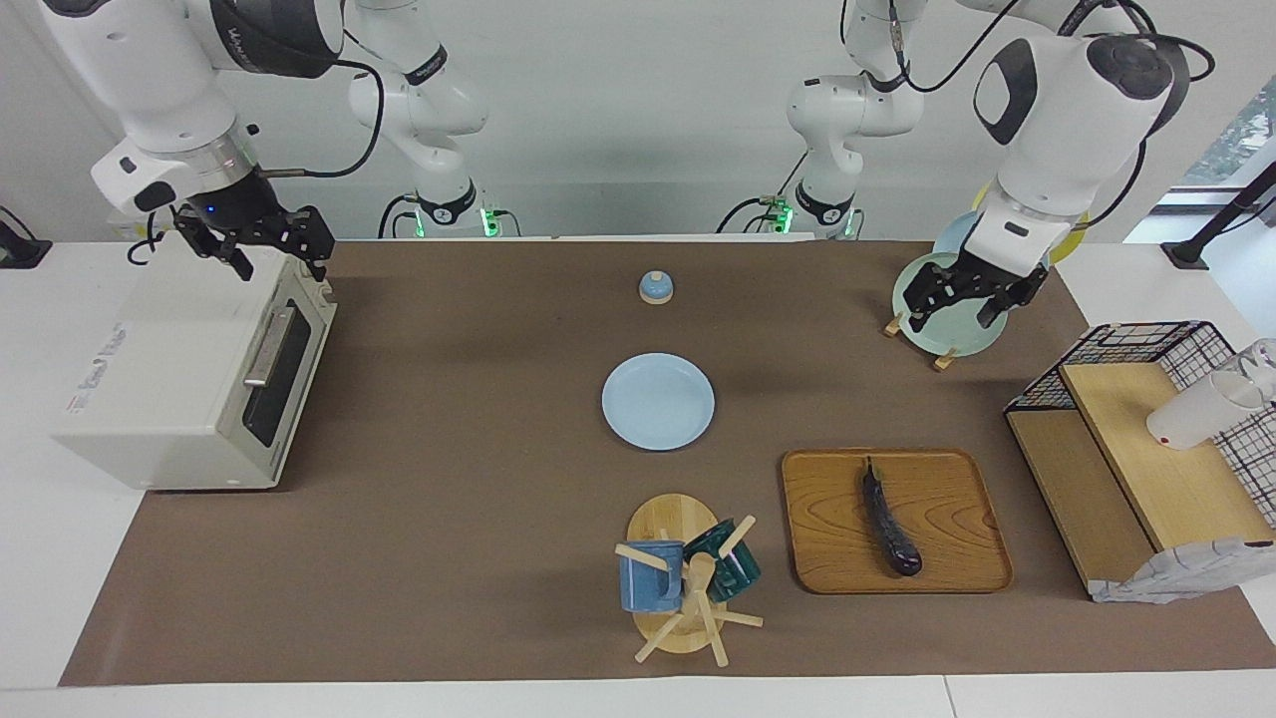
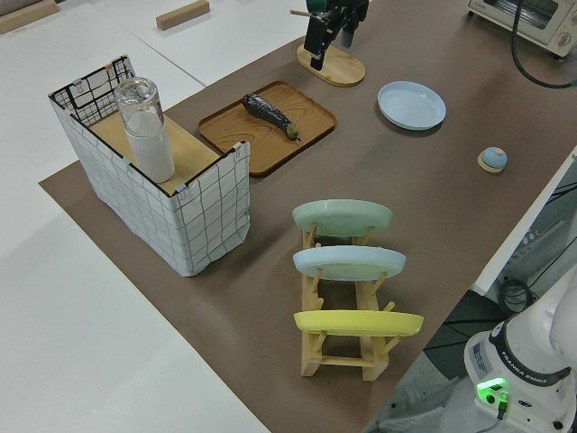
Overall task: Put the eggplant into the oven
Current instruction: 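Reach the left gripper to the eggplant while the right gripper reaches the oven door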
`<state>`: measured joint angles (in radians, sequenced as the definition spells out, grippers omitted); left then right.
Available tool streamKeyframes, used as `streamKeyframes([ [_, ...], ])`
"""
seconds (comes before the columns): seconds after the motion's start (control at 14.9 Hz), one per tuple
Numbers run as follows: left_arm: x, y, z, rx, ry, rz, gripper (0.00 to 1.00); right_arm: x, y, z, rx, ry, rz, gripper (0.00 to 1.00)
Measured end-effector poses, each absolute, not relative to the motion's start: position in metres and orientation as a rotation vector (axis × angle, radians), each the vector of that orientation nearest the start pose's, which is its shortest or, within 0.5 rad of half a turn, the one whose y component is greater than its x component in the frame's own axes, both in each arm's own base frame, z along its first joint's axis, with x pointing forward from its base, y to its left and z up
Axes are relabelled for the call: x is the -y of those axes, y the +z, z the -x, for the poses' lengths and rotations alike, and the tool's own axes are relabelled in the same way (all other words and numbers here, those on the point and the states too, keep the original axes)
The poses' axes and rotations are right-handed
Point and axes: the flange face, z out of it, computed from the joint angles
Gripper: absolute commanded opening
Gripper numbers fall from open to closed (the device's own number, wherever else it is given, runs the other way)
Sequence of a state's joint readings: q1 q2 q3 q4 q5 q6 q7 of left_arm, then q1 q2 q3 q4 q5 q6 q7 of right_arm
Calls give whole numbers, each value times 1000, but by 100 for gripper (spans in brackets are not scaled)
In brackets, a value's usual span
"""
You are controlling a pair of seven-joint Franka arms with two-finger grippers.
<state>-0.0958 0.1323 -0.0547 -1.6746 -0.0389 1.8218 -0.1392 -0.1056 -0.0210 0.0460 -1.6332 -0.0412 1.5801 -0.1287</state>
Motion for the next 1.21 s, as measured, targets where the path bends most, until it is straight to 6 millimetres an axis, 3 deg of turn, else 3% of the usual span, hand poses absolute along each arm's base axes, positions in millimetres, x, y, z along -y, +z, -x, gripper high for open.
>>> streamKeyframes([
  [0.27,101,438,-640,24,-20,3226,100,36,570,-543,196,-2,3179,0],
  [0.54,110,368,-664,22,-26,3232,100,42,524,-540,-35,86,3197,0],
  [0.81,123,333,-682,16,-159,3243,100,66,502,-544,-82,162,3273,0],
  [1.21,126,311,-681,12,-177,3243,100,101,492,-540,-159,182,3301,0],
])
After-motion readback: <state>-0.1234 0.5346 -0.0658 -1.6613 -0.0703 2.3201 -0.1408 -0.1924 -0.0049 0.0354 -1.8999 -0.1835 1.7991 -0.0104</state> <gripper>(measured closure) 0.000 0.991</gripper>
